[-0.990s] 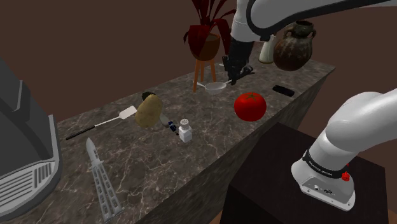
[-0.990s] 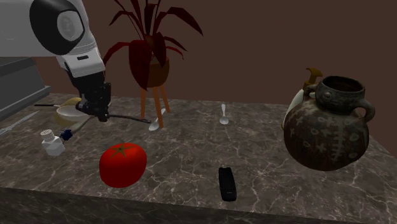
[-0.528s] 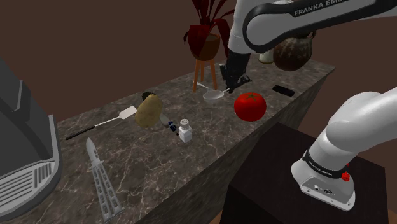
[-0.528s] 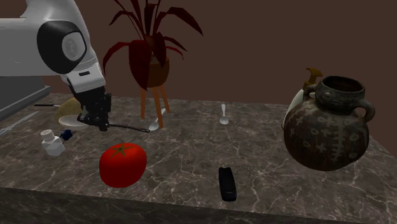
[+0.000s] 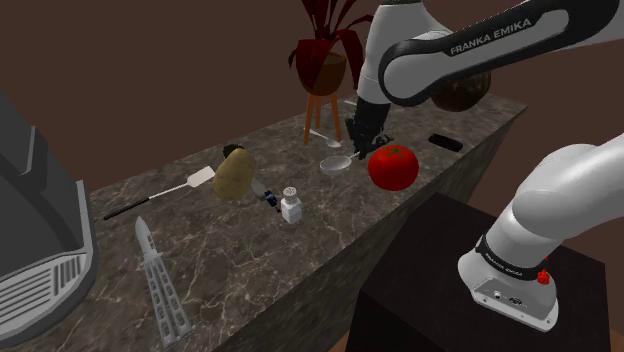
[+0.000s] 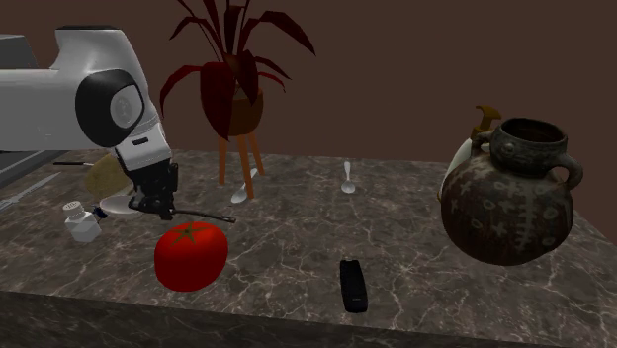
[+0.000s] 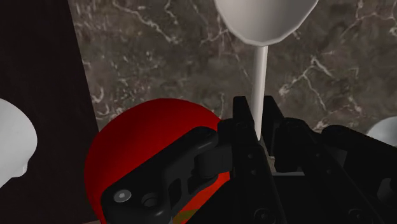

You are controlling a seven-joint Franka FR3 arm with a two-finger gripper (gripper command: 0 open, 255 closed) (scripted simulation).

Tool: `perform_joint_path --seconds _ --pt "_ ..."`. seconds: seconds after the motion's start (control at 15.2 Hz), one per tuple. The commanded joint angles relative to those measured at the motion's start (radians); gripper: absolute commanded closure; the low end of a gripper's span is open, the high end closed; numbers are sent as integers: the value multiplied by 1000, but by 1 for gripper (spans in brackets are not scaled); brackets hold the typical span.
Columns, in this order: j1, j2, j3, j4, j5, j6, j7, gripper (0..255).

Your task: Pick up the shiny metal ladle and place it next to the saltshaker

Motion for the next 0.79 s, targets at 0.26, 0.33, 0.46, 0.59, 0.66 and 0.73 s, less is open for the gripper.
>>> perform_joint_path --seconds 0.26,0.33,0.46,0.59,0.66,0.73 --pt "0 46 16 -54 6 99 1 255" --pt "0 55 19 -61 7 116 2 255" --pt "-1 73 25 -77 8 150 3 255" --pt "-2 94 31 -91 9 184 4 255" --pt "-2 104 33 -97 9 202 5 255" --pt "-2 116 36 -104 8 219 6 255"
